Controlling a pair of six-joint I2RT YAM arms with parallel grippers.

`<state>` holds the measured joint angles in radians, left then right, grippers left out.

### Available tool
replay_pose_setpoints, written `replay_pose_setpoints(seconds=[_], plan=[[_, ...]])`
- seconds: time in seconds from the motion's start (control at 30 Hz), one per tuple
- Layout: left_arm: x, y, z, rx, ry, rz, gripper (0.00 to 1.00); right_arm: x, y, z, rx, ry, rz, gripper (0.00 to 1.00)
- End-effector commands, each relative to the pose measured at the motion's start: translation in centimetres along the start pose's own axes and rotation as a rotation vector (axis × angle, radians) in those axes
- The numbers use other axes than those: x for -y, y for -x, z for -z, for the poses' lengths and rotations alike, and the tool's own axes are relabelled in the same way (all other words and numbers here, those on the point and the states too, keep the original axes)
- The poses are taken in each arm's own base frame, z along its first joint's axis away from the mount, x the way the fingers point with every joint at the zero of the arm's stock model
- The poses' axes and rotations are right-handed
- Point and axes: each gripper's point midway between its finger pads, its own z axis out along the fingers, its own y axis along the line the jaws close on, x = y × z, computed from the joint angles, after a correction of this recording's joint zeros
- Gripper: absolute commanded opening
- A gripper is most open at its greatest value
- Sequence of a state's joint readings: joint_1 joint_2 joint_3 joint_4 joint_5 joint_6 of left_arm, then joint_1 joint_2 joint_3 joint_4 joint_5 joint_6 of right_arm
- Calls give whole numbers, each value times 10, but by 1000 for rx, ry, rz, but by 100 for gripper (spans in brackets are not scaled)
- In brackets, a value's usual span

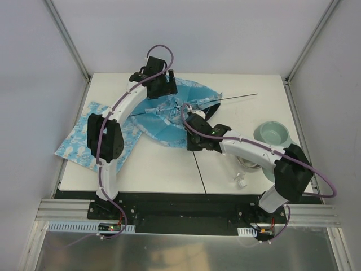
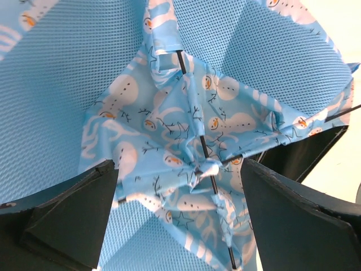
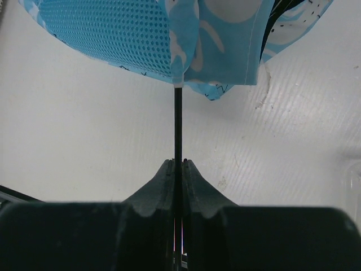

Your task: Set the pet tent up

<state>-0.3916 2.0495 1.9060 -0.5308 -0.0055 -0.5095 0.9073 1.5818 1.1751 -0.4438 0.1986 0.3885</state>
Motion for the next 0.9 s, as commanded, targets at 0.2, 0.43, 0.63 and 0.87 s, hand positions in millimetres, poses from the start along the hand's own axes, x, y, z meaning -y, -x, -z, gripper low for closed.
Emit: replay_pose_setpoints(seconds=[0.2,0.43,0.63,0.87], plan=[[-22,56,116,217,0,64,92,-29,53,4,121,41,-86,0],[-32,16,151,135,-115,59,91,-36,73,2,201,74,-143,0],[-33,-29,171,88,-204,28,90,-47,105,13,318,126,-201,0],[-22,-66,218,115,-375,-32,90,-58,144,22,451,165,-278,0]])
